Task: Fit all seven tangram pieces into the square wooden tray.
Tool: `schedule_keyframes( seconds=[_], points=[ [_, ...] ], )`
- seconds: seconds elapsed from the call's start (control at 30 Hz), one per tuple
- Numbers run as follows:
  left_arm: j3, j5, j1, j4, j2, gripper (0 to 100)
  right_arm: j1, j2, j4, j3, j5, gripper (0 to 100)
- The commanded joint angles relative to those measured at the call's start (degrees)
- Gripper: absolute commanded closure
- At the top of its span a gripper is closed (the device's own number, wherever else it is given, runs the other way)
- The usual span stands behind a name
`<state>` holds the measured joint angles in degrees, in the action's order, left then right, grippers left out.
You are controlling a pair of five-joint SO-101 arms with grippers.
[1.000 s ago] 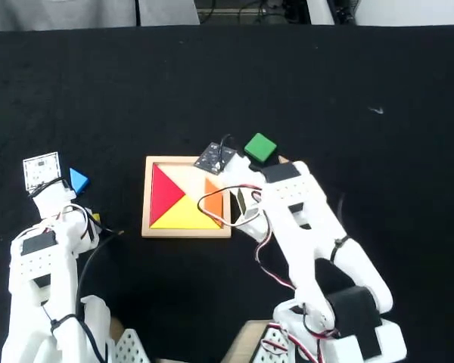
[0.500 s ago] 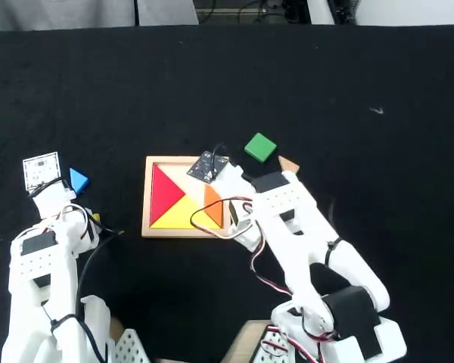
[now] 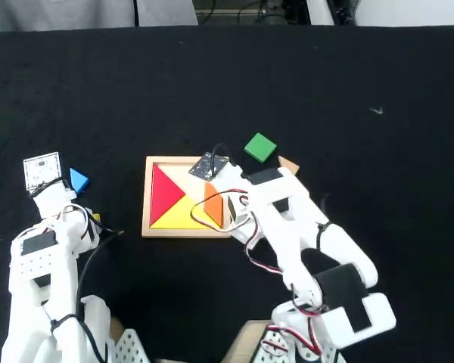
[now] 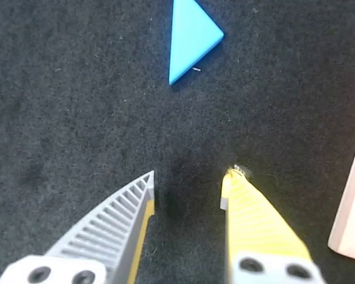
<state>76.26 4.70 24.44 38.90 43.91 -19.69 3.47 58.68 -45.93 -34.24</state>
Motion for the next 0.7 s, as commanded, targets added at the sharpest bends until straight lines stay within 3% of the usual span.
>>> schedule_keyframes(
  seconds=[0.0,0.2,0.43,0.57,0.67],
  points=[
    [-0.22,-0.18,-0.66,-0.88,1.14,81,1.05,-0.92,-0.53,0.75,-0.53,77.6],
    [-0.22,-0.18,-0.66,-0.88,1.14,81,1.49,0.48,-0.18,1.54,-0.26,77.6],
    [-0.22,-0.18,-0.66,-0.88,1.14,81,-3.16,16.22,6.95,1.10,4.66,77.6],
    [-0.22,-0.18,-0.66,-0.88,1.14,81,-6.24,18.59,4.75,-1.01,7.21,77.9],
    [-0.22,-0.18,-0.66,-0.88,1.14,81,-6.15,15.96,1.49,-0.75,7.38,83.5]
  ],
)
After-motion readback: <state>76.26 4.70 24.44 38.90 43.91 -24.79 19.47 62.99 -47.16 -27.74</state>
